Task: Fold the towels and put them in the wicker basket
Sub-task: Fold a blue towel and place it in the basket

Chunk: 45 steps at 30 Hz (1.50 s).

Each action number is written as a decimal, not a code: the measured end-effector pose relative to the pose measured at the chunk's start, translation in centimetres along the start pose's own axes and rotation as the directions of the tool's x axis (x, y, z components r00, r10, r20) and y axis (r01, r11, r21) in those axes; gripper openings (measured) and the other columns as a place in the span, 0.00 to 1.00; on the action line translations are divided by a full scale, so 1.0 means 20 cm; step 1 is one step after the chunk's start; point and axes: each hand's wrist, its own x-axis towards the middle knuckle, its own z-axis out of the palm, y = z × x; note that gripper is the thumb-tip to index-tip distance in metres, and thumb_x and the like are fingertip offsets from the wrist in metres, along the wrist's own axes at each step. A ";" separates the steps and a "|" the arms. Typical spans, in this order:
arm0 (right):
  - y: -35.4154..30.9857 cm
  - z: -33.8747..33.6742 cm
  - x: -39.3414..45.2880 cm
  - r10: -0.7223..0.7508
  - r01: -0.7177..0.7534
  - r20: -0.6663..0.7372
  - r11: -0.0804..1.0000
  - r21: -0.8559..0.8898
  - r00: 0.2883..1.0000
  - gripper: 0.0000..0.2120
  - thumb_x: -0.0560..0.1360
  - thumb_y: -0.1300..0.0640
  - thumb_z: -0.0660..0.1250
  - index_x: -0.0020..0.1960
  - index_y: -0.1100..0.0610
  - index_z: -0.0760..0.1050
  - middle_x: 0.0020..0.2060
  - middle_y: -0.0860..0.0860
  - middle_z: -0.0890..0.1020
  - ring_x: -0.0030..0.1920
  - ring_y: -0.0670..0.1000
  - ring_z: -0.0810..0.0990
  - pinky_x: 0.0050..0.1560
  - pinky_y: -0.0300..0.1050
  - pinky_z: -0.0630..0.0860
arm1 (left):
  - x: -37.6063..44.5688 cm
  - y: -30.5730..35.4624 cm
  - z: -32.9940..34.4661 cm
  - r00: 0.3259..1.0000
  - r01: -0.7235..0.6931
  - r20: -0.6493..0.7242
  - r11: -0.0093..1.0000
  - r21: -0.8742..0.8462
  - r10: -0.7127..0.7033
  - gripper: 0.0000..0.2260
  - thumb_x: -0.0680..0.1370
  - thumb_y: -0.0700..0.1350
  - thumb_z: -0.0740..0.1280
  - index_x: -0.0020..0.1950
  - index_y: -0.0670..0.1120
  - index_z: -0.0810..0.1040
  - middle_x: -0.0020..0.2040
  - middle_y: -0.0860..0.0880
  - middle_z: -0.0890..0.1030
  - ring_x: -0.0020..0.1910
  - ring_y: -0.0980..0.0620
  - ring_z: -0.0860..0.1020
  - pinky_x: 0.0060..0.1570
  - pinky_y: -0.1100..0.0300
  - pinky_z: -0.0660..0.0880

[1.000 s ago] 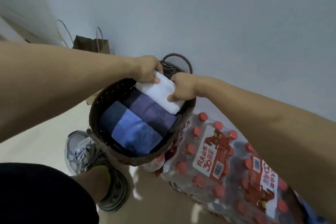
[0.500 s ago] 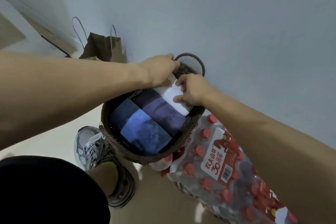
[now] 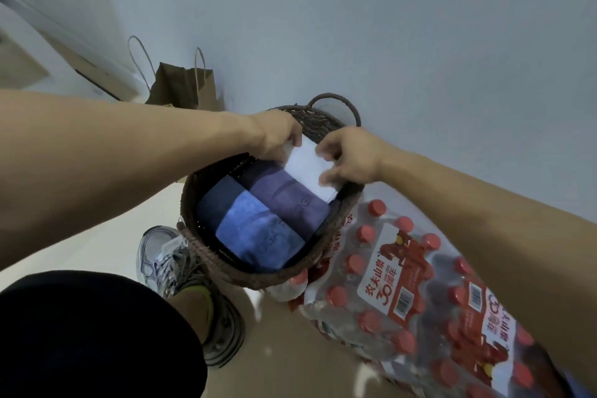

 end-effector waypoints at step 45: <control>1.46 -0.10 -2.10 0.691 -0.528 -0.111 0.636 0.563 0.714 0.09 0.74 0.57 0.75 0.51 0.58 0.79 0.42 0.60 0.84 0.29 0.51 0.80 0.34 0.44 0.80 | -0.06 2.52 0.86 0.840 -0.357 -0.074 0.445 -0.822 0.537 0.35 0.73 0.47 0.76 0.76 0.50 0.62 0.68 0.53 0.74 0.64 0.54 0.75 0.59 0.59 0.76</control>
